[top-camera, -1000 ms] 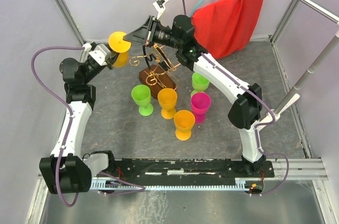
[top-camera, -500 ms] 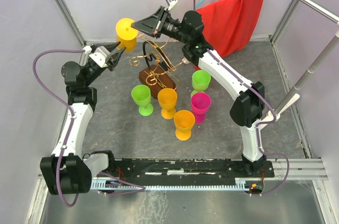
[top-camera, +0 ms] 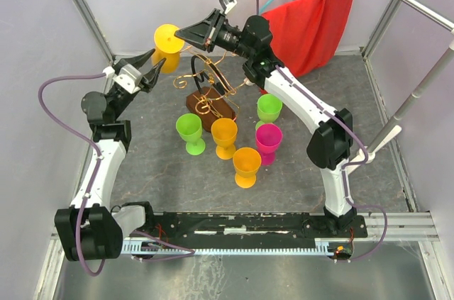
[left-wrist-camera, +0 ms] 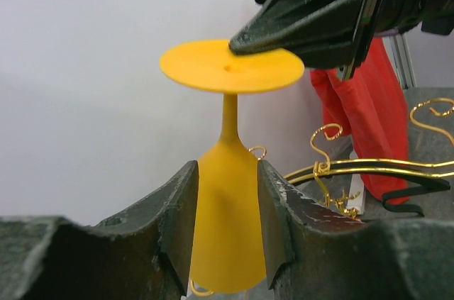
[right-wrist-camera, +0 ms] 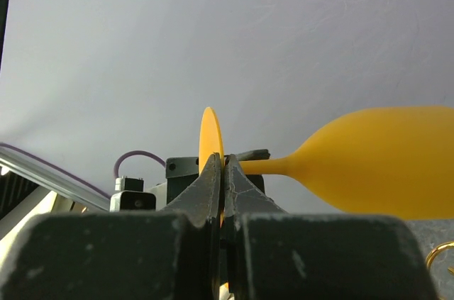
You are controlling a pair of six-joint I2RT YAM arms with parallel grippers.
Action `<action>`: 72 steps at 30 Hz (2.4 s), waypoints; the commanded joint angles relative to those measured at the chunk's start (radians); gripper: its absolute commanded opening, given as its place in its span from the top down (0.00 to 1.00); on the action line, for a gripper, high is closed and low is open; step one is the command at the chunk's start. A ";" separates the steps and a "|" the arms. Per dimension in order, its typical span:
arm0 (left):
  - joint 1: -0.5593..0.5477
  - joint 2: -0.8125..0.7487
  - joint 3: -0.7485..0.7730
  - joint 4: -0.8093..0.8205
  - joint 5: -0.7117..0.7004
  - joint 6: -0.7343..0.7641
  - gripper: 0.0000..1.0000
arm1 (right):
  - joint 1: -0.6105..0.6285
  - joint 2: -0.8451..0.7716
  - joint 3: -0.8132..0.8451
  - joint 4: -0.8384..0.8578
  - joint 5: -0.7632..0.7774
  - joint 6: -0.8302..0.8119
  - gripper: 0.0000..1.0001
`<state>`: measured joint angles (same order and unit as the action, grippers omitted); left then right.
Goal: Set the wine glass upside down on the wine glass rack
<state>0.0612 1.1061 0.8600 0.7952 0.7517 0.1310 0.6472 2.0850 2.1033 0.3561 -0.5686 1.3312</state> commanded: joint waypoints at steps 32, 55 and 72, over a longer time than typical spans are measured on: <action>-0.008 0.134 0.025 0.184 0.037 -0.128 0.55 | 0.023 0.079 0.072 0.158 -0.078 0.127 0.99; -0.009 0.140 0.036 0.142 0.032 -0.096 0.97 | 0.009 0.073 0.087 0.139 -0.102 0.113 0.85; 0.026 0.111 0.128 -0.112 -0.072 -0.008 0.97 | -0.074 -0.078 -0.022 -0.140 -0.116 -0.204 0.48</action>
<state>0.0631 1.2491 0.9253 0.7181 0.7273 0.0765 0.5919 2.1132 2.0766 0.3191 -0.6750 1.2823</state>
